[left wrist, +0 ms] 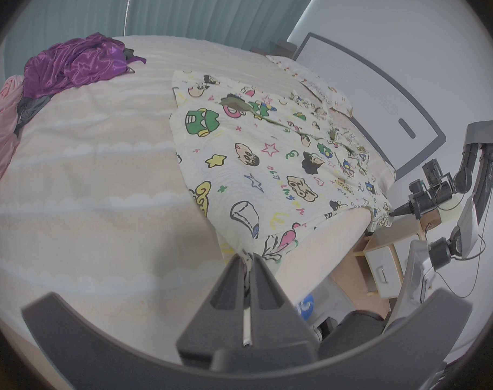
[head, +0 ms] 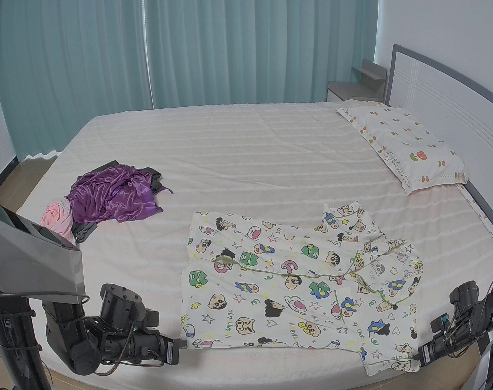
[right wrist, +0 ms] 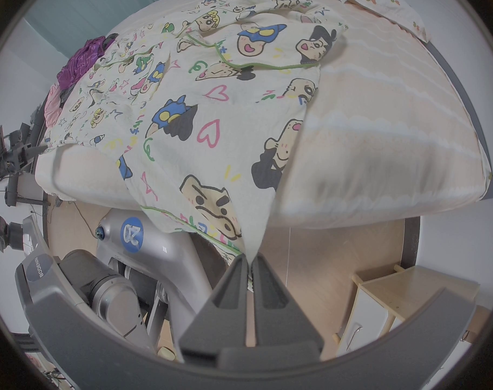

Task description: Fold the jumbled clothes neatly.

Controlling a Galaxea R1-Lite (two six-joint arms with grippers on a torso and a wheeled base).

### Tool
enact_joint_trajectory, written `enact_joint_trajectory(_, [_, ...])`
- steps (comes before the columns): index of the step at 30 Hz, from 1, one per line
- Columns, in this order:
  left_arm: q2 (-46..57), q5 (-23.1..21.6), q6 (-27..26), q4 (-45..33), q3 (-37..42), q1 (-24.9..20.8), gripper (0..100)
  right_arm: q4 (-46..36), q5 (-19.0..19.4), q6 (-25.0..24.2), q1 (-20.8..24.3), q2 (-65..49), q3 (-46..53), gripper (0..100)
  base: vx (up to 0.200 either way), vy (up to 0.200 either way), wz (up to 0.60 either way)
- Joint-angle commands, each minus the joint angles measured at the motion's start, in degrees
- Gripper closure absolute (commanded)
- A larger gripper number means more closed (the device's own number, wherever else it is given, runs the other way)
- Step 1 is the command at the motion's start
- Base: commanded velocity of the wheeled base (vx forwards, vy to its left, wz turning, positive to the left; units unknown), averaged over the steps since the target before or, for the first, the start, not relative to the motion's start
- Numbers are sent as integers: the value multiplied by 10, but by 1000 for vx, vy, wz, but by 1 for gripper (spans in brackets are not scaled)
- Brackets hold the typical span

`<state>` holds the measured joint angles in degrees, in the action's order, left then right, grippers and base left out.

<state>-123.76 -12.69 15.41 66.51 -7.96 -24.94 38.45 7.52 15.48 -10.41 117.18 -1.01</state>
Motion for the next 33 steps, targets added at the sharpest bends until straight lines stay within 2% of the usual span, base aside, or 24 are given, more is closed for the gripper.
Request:
enact_joint_trajectory(1, [-4,-1,0,0,15,0,100,-9,0,1,-2,-24,10,100,0,0,0])
enact_joint_trajectory(13, [-12,-7,-1,0,78,-41,100,-40,-1,7,-2,-32,10,100,0,0,0])
enact_joint_trajectory(33, [-12,-1,-14,-51,80,-54,100,-76,-1,16,1,-34,10,100,0,0,0])
